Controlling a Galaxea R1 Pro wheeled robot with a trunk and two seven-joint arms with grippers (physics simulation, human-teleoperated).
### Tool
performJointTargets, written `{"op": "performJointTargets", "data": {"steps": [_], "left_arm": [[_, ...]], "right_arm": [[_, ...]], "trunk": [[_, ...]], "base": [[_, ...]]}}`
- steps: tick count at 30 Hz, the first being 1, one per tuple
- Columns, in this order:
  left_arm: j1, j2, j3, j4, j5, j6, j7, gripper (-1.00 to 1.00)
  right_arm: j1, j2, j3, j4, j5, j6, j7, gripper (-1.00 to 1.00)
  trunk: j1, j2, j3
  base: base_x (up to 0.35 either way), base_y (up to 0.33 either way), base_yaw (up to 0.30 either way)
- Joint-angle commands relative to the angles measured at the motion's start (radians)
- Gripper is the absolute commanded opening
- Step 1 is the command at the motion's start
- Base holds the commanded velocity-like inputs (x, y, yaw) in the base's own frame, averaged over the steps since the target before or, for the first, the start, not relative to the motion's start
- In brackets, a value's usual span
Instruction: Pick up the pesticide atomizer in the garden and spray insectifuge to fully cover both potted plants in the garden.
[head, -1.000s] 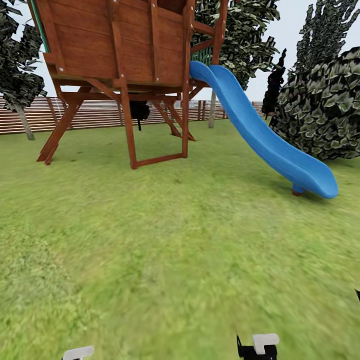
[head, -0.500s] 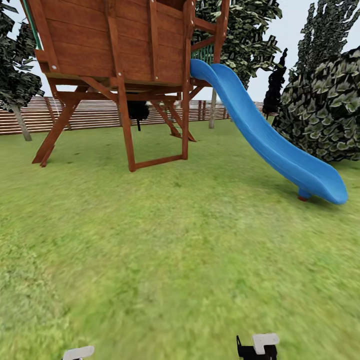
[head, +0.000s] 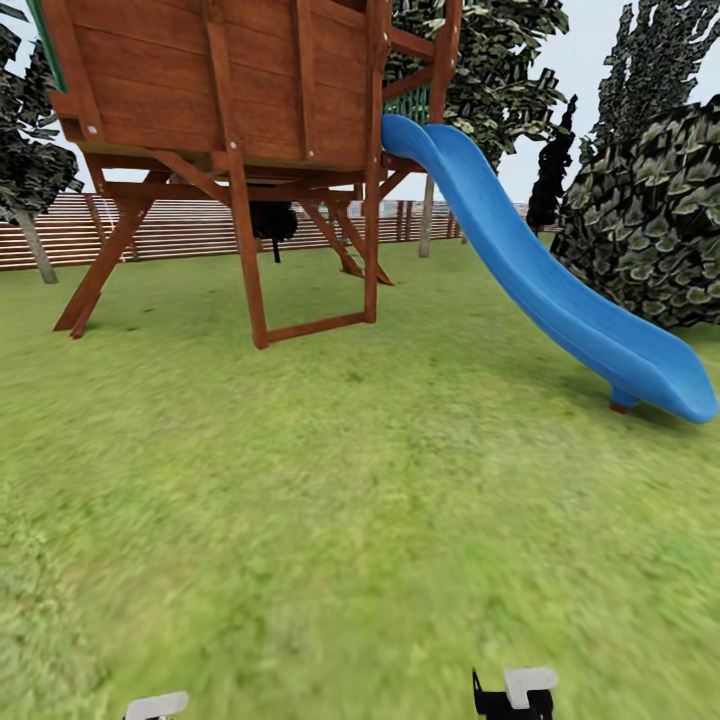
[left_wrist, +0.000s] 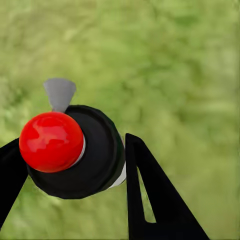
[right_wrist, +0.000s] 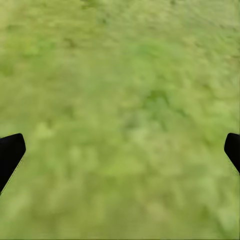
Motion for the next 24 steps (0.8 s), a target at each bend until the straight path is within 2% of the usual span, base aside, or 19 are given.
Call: {"op": "performJointTargets", "data": {"steps": [1,7,24], "left_arm": [[-0.001,0.0,0.007,0.001,-0.011,-0.004,0.002,-1.0],[0.0,0.0,0.007,0.001,-0.011,-0.004,0.002,-1.0],[-0.001,0.0,0.007,0.001,-0.011,-0.004,0.002,-1.0]], "right_arm": [[-0.001,0.0,0.0,0.001,0.011,-0.001,-0.009,1.0],[-0.001,0.002,0.0,0.001,0.009,-0.001,-0.008,1.0],[-0.001,0.003,0.0,0.001,0.009,-0.001,-0.009,1.0]], "trunk": [[0.0,0.0,-0.001],[0.0,0.0,-0.001],[0.0,0.0,-0.001]], "base": [[0.339,0.0,0.0],[0.339,0.0,-0.056],[0.339,0.0,-0.255]]}}
